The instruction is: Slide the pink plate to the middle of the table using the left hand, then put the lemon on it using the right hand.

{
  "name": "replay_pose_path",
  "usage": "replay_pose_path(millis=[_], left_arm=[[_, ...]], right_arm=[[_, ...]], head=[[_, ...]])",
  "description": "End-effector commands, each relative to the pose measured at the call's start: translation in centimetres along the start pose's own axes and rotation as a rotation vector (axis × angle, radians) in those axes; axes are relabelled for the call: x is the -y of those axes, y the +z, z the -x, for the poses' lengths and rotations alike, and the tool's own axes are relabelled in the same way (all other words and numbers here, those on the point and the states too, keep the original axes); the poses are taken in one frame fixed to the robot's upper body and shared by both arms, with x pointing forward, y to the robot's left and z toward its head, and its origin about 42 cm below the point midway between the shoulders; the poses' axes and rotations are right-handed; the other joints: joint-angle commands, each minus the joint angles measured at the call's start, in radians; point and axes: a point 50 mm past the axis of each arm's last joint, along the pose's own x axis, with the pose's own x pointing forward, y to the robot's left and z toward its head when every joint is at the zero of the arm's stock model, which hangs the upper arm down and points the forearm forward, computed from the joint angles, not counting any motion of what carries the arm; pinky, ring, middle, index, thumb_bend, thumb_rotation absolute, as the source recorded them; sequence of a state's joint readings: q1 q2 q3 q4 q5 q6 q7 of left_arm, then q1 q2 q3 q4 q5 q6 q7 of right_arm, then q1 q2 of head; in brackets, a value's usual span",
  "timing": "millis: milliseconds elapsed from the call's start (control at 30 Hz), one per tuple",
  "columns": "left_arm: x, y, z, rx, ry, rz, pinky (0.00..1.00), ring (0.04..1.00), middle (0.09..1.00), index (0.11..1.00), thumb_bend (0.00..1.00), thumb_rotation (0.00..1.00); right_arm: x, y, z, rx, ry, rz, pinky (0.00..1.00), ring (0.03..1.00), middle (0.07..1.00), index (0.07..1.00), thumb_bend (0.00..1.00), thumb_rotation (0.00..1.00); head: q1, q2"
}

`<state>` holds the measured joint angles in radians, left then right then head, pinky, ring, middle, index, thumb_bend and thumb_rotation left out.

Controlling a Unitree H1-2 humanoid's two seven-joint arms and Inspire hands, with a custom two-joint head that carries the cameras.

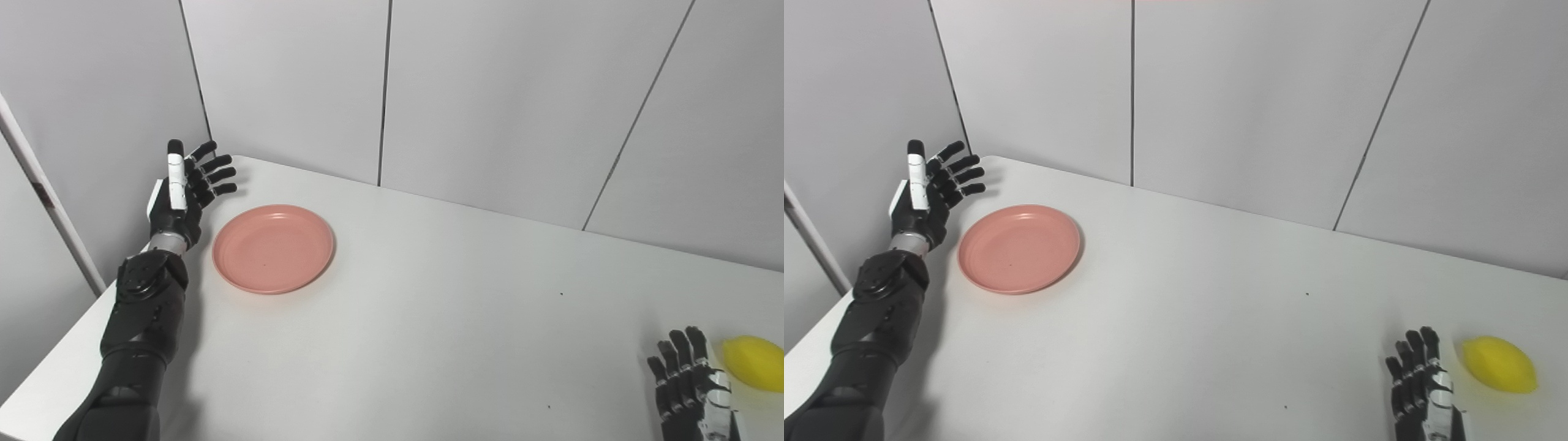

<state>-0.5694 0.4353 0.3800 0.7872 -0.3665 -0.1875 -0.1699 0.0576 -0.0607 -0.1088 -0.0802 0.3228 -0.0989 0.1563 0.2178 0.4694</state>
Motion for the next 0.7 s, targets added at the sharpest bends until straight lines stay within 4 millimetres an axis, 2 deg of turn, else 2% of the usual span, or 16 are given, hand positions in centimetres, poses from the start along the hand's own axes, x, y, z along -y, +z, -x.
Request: replay_pose_path(millis=[0,300,433,667], left_arm=[[0.1,2.7,-1.6,0.102,-0.017,-0.007,0.6,0.699,0.725,0.802,0.94,1.0],[-0.5,1.5,-1.0,0.083,-0.019,-0.029,0.66,0.715,0.738,0.81,0.93,1.0],[-0.5,1.1,-0.9,0.056,-0.017,0.024,0.63,0.702,0.731,0.805,0.95,1.0],[-0.4,0.7,-0.8,0.028,-0.016,-0.015,0.64,0.697,0.718,0.789,0.92,1.0]], right_arm=[[0.1,-2.4,2.2,-0.095,-0.032,-0.029,1.0,1.0,0.983,0.994,0.61,0.98],[0.1,-2.4,2.1,-0.099,-0.028,-0.026,1.0,1.0,0.982,0.997,0.61,0.98],[0.1,-2.4,2.1,-0.1,-0.028,-0.023,1.0,1.0,0.981,0.998,0.61,0.98],[-0.1,-2.5,2.1,-0.097,-0.024,-0.021,1.0,1.0,0.983,0.998,0.6,0.99]], head=[[0.0,0.0],[0.001,0.002],[0.002,0.006],[-0.005,0.008]])
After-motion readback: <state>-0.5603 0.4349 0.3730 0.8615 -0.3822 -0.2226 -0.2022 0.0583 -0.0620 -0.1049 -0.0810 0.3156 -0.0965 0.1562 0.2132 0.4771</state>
